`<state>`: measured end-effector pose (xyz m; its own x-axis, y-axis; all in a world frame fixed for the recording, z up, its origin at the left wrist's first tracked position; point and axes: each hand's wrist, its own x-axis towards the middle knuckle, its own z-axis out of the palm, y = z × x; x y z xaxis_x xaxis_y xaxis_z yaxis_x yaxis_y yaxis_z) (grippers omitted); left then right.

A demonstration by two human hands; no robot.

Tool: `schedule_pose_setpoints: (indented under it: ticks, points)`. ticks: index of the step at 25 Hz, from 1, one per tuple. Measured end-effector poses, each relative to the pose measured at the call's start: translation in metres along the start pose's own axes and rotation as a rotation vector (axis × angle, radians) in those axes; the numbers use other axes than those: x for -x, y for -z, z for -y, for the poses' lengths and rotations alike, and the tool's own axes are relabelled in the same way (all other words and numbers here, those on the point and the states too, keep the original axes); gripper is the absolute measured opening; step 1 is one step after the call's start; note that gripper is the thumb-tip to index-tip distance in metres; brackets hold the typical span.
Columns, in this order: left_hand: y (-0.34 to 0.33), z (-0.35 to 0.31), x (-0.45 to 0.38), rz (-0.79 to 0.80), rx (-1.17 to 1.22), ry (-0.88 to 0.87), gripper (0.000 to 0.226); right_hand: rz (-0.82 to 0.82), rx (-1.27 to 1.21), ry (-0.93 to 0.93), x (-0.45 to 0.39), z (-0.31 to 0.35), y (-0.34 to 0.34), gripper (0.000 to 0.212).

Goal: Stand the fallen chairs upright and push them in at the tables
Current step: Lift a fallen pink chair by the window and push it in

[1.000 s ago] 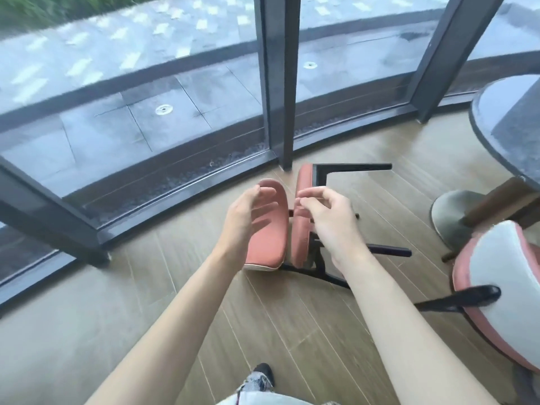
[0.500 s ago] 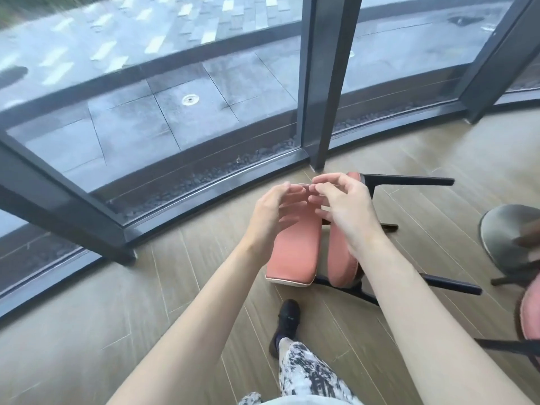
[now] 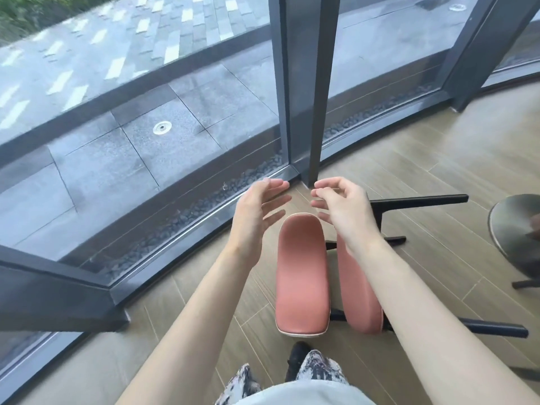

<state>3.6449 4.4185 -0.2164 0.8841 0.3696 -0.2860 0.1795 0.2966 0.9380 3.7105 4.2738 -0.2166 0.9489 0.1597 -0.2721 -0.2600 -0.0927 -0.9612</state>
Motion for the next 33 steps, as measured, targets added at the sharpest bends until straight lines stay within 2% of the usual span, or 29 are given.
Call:
schedule_pose_setpoints:
  ticks: [5,10,16,22,25,28,33]
  points:
    - [0.005,-0.010,-0.074,0.032,-0.014,0.037,0.025,-0.154,-0.110,-0.072,-0.049,-0.009,-0.002,0.013]
    - [-0.004,-0.019,-0.157,0.189,-0.082,0.111,0.019,-0.319,-0.170,-0.126,-0.095,-0.015,-0.018,0.015]
    - [-0.021,0.004,-0.262,0.578,-0.149,0.351,0.016,-0.723,-0.329,-0.212,-0.141,-0.035,-0.067,0.013]
    - [-0.005,0.045,-0.298,0.868,-0.330,0.611,0.023,-1.127,-0.525,-0.275,-0.127,-0.049,-0.117,0.016]
    - [0.004,0.061,-0.296,0.917,-0.408,0.661,0.025,-1.270,-0.596,-0.220,-0.103,-0.052,-0.113,0.016]
    - [0.022,0.080,-0.294,0.916,-0.477,0.700,0.027,-1.334,-0.633,-0.248,-0.082,-0.076,-0.129,0.018]
    - [0.070,0.145,-0.317,0.839,-0.503,0.704,0.025,-1.323,-0.845,-0.325,-0.075,-0.181,-0.184,0.015]
